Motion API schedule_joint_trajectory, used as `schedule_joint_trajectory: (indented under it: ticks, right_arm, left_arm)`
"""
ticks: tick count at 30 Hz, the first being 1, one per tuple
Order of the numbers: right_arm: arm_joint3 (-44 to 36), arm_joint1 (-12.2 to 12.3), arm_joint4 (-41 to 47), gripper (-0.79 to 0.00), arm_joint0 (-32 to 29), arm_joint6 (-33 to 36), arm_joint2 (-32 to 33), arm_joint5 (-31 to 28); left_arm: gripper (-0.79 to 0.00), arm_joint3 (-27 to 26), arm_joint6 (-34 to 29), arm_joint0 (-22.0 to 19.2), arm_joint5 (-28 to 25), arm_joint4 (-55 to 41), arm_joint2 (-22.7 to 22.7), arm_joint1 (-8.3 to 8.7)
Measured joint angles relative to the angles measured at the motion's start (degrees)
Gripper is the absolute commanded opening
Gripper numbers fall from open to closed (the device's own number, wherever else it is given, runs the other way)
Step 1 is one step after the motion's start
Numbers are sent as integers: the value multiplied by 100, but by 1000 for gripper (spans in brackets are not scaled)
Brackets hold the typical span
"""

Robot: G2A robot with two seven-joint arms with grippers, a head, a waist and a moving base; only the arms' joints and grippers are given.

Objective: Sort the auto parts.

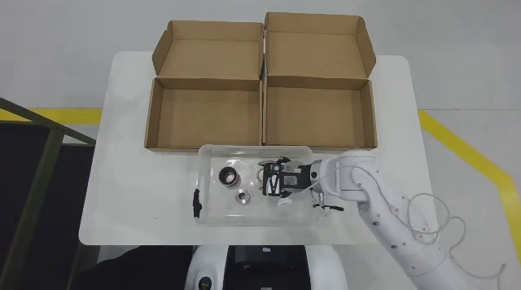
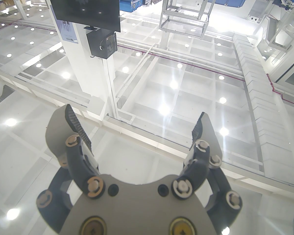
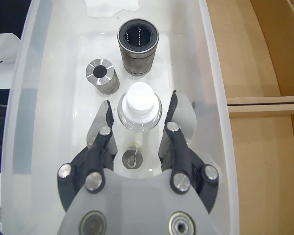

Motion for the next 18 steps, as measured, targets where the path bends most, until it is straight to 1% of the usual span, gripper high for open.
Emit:
schedule_joint_trajectory:
  ticks: [2, 4, 6, 9, 13, 18]
  right_arm:
    - [24, 5, 17, -462, 14, -19, -14, -4]
    - [39, 10, 33, -468, 24, -41, -20, -1]
    - [47, 16, 55, -517, 29, -93, -24, 3]
    - [45, 30, 116, -785, 32, -172, -22, -75]
    - [-57, 55, 154, -785, 20, -211, -2, -138]
    - [-371, 111, 258, -785, -51, -266, 127, -240]
  left_arm:
    - [0, 0, 0, 0, 0, 0, 0, 0]
    - [0, 0, 0, 0, 0, 0, 0, 0]
    - [0, 0, 0, 0, 0, 0, 0, 0]
    - [0, 0, 0, 0, 0, 0, 0, 0]
    - [0, 0, 0, 0, 0, 0, 0, 0]
    - [0, 0, 0, 0, 0, 0, 0, 0]
